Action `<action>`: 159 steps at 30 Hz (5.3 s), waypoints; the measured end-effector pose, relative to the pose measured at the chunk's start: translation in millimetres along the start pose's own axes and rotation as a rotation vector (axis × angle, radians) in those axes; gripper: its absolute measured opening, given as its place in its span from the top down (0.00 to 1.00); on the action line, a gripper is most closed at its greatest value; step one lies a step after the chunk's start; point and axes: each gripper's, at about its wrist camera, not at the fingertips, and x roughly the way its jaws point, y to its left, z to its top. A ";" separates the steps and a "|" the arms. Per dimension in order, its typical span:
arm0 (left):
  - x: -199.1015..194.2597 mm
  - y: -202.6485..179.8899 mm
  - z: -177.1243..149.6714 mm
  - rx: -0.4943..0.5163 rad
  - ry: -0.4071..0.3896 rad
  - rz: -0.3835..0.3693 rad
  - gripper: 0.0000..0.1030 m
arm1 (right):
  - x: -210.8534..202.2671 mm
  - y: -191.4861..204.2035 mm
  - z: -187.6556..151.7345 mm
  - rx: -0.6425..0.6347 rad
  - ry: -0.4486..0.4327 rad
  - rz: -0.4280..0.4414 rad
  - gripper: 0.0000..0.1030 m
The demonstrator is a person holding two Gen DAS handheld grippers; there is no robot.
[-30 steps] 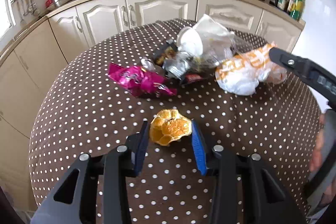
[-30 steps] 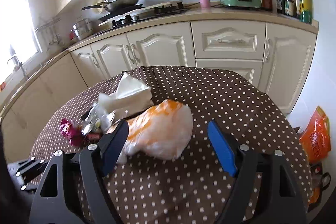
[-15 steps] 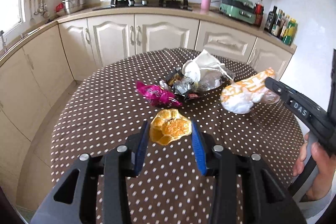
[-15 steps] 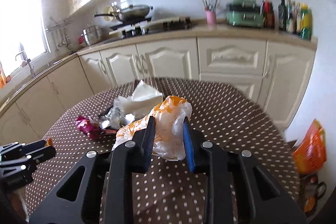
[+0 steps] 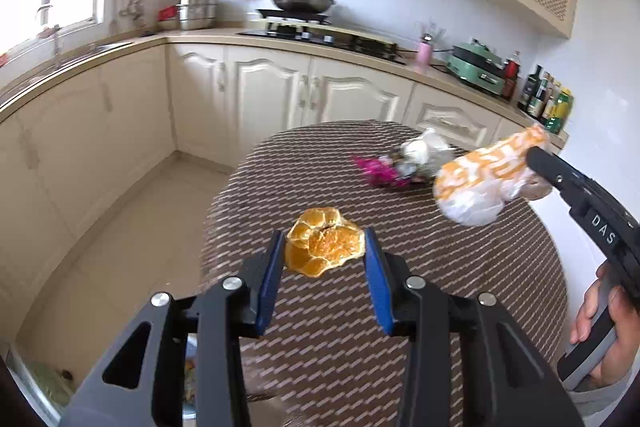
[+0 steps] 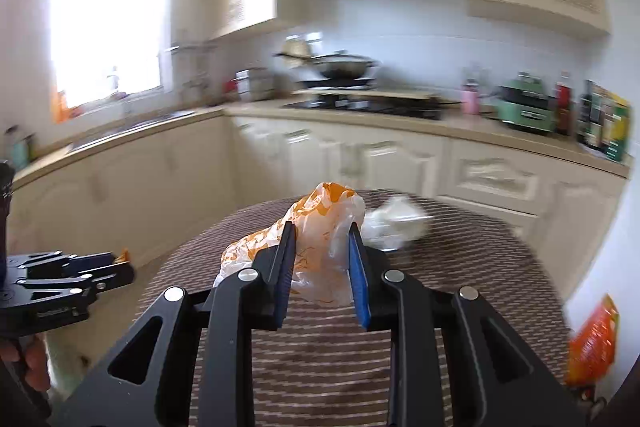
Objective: Collect trash
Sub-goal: 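Carry the orange peel and plastic bag over the blue bin, then open both tools to drop the peel and plastic bag into the bin, then move both open tools back over the table toward the pink bag, then grasp the pink snack bag with the left tool while the right tool grasps clear plastic, then carry the pink bag and clear plastic over the bin and open the right tool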
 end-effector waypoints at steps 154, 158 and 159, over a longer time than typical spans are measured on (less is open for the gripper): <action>136.4 -30.5 72.4 0.029 0.092 -0.096 0.69 | 128.4 -85.9 10.9 0.062 0.243 -0.005 0.97; 97.8 -10.7 65.8 0.011 0.050 -0.088 0.69 | 100.3 -54.6 23.7 0.024 0.200 0.044 0.97; 85.3 -2.4 62.6 -0.002 0.038 -0.084 0.69 | 93.3 -43.4 25.6 0.014 0.190 0.062 0.97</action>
